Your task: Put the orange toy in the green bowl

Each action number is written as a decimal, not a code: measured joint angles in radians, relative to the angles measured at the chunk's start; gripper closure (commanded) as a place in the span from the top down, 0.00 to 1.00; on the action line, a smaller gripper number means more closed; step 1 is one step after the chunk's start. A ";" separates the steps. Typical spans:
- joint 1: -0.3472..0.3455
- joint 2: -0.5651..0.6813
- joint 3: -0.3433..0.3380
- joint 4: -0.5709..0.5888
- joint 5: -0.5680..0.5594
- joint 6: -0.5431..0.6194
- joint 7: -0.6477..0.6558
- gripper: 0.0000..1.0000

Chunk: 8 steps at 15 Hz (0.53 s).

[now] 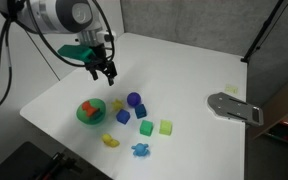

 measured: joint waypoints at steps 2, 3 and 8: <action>-0.017 -0.019 -0.011 0.046 -0.016 -0.094 0.016 1.00; -0.027 -0.029 -0.014 0.064 -0.020 -0.135 0.017 1.00; -0.085 -0.120 -0.015 0.096 -0.012 -0.236 -0.061 1.00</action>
